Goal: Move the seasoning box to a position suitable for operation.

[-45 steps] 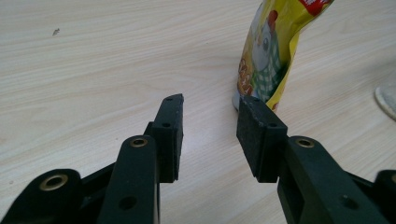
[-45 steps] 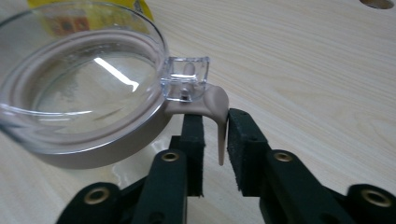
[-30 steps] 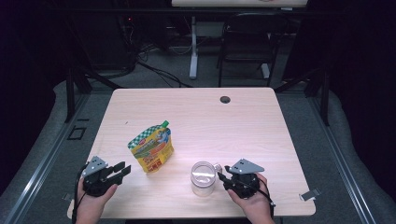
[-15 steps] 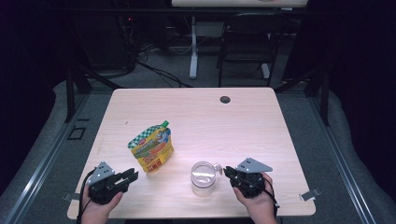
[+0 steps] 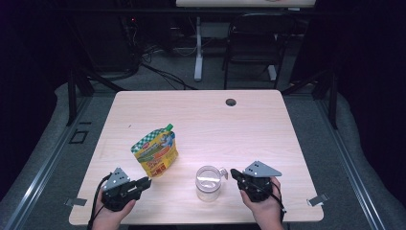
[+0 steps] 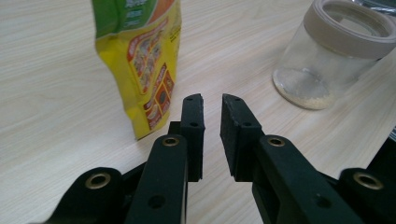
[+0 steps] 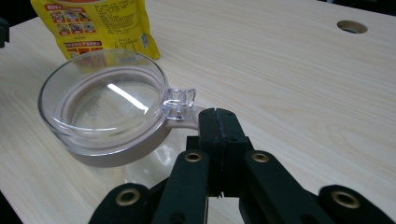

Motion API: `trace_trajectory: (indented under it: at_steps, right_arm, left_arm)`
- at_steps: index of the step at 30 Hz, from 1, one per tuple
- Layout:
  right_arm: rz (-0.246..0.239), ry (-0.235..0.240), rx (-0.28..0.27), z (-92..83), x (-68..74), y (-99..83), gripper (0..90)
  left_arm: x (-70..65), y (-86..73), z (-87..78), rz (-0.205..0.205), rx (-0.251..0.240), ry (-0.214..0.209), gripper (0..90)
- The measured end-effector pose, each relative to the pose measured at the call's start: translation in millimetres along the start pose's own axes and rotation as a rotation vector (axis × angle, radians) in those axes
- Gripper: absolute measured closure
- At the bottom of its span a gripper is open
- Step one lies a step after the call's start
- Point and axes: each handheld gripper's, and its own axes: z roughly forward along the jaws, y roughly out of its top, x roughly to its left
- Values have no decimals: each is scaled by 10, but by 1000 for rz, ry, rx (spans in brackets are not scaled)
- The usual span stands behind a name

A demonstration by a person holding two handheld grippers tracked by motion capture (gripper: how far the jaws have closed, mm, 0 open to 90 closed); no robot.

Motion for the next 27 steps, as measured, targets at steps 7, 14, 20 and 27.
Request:
trace_trajectory:
  at_steps: [7,14,20,27]
  right_arm:
    - [2,2,-35,-34,25,28,900]
    - [17,33,-48,35,28,86,900]
    - [-13,41,-50,135,92,131,900]
    - [-11,37,-55,172,82,134,900]
  left_arm:
    - [-103,27,85,27,10,-22,798]
    - [-217,83,183,67,37,-56,886]
    - [-332,159,276,98,36,-99,900]
    - [-513,276,468,125,48,-149,900]
